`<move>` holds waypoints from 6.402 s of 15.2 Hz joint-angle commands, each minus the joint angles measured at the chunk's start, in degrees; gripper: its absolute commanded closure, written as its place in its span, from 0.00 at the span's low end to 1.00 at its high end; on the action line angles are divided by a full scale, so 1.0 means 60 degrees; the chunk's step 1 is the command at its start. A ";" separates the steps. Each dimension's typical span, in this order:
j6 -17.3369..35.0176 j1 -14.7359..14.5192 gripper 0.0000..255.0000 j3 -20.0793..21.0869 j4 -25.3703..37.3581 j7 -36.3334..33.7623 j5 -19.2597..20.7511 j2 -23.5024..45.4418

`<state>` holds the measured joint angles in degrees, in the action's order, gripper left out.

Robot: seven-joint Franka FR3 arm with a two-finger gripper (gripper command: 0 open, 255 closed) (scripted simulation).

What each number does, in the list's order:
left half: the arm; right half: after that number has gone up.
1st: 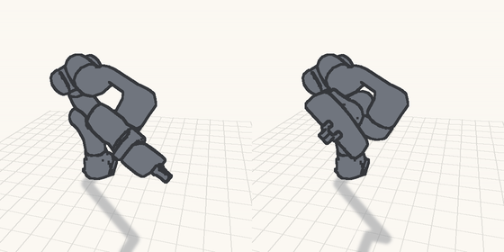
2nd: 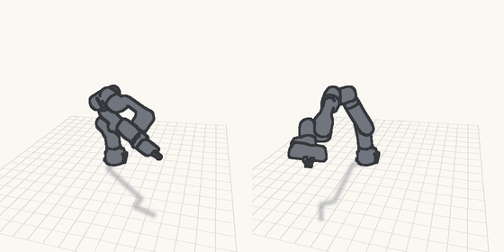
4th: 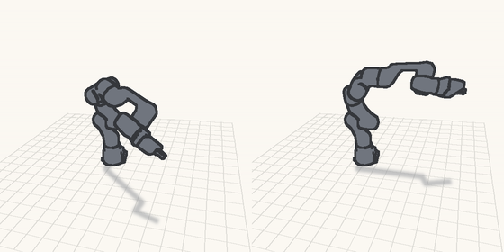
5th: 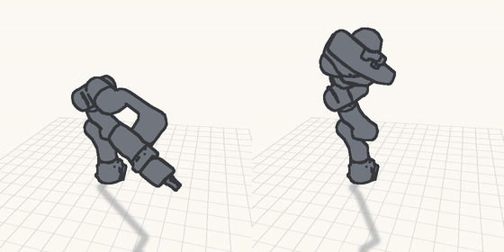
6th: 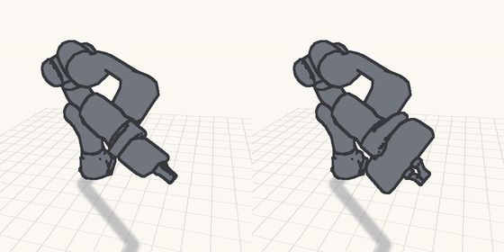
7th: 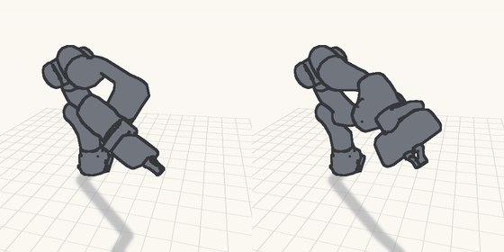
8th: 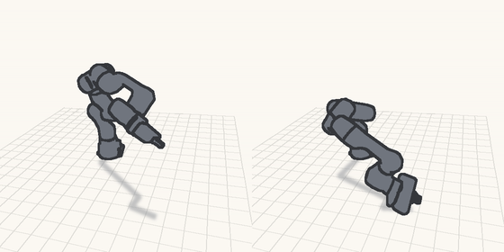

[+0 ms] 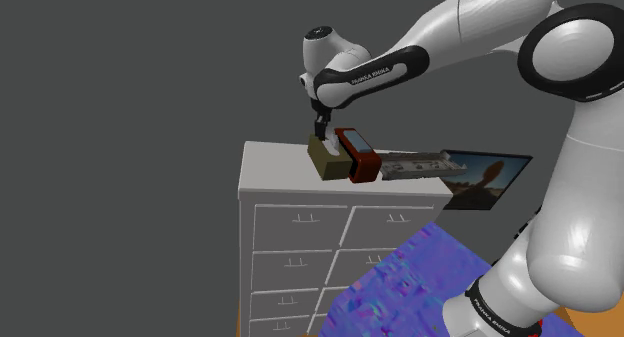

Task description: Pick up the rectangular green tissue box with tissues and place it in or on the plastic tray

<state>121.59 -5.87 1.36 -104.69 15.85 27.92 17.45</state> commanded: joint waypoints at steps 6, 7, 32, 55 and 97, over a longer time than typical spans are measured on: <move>0.0258 0.0058 0.00 -0.0051 -0.0074 -0.0030 0.0066 0.0163; 0.0258 0.0058 0.00 -0.0051 -0.0074 -0.0030 0.0066 0.0163; -0.1036 0.0049 1.00 0.0043 0.0702 0.0609 -0.0286 -0.0466; -0.0804 0.1316 1.00 -0.0929 -0.1344 0.3042 -0.0526 -0.3238; 0.3130 0.3225 1.00 -0.3488 -0.4407 0.5968 0.0006 -0.3753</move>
<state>140.25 13.46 -19.55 -131.08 51.68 27.93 -5.10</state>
